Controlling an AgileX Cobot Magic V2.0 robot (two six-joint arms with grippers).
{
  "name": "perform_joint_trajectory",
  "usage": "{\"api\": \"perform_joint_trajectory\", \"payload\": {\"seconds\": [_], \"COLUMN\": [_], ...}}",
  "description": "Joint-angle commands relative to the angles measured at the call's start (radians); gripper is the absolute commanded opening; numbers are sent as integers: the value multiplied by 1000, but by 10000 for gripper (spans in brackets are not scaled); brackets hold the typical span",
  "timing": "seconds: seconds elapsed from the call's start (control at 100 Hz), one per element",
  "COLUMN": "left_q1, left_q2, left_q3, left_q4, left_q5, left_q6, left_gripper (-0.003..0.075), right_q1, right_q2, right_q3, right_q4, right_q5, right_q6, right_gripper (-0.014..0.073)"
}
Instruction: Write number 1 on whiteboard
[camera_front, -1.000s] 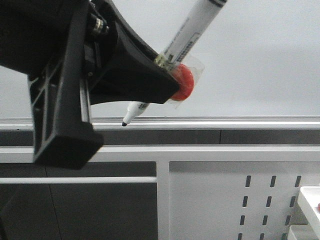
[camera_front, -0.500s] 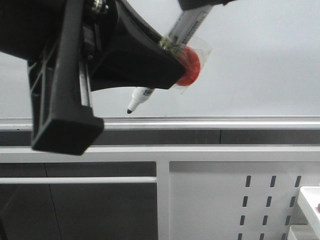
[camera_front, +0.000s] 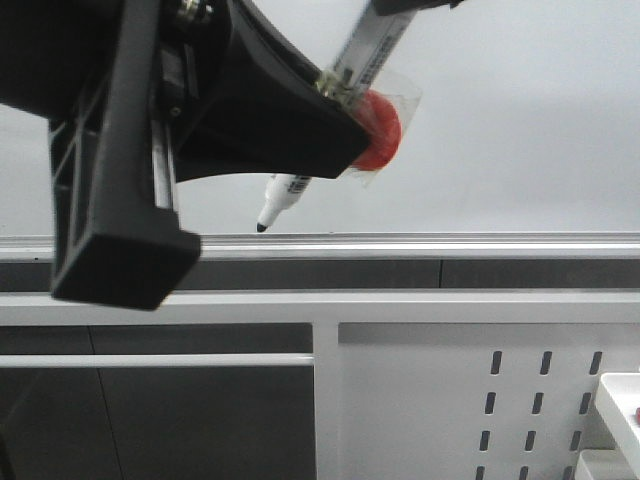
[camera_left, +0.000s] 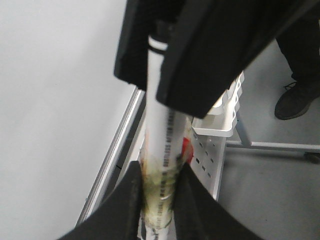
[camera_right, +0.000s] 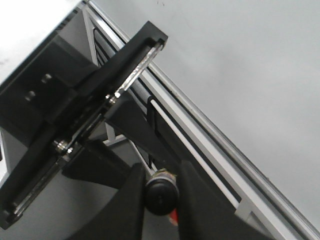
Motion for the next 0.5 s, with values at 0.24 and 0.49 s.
{"api": "perform_joint_trajectory", "payload": {"seconds": [0.24,0.49], "left_q1": [-7,-7], "left_q2": [-30,-103], "left_q3": [-34,-34], "left_q4": [-43,-160], "left_q5": [-92,-26], "left_q6": [-13,-13], "left_gripper": [-19,310], "right_q1": [2,2], "right_q2": [-6,-7], "right_q3": [-38,-38], "right_q4": [29,-23], "right_q5": [30,-12], "right_q6": [-1,-1], "right_gripper": [-76,-76]}}
